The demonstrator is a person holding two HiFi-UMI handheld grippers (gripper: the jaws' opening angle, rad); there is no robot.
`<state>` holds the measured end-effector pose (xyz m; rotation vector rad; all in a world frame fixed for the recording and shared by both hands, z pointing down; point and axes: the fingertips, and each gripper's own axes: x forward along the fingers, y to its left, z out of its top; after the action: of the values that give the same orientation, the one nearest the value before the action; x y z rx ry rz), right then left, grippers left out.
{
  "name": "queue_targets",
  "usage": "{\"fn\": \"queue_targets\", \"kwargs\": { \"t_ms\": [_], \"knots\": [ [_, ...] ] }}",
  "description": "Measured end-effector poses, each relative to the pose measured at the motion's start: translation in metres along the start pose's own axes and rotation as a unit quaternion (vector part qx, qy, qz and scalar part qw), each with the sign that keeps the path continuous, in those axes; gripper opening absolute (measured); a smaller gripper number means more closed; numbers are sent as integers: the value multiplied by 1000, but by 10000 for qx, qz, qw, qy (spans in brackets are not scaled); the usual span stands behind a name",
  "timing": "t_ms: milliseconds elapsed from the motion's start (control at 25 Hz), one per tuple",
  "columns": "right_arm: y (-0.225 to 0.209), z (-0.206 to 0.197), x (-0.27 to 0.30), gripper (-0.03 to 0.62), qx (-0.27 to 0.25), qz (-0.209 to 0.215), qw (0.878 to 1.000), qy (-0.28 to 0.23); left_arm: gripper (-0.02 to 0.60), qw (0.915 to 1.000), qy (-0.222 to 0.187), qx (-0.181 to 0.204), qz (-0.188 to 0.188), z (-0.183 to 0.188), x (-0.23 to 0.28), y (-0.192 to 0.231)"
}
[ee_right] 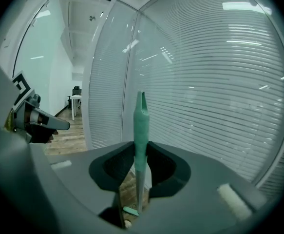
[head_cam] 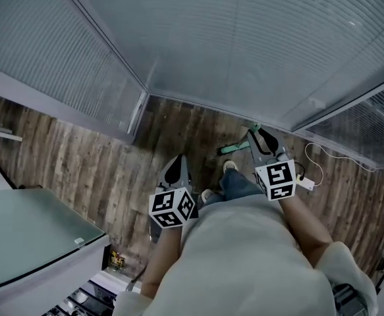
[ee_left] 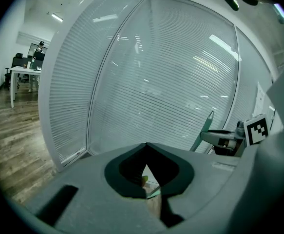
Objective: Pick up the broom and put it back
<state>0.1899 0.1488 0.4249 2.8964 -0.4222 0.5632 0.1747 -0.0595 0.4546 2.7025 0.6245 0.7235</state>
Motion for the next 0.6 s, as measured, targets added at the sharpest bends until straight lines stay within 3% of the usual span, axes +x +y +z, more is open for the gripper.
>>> {"fn": "queue_targets", "kwargs": {
  "t_ms": [600],
  "knots": [
    [-75,-42,45,94,287,0,9991,326,5,9999,71,-18,143,12,75,-23]
  ]
}}
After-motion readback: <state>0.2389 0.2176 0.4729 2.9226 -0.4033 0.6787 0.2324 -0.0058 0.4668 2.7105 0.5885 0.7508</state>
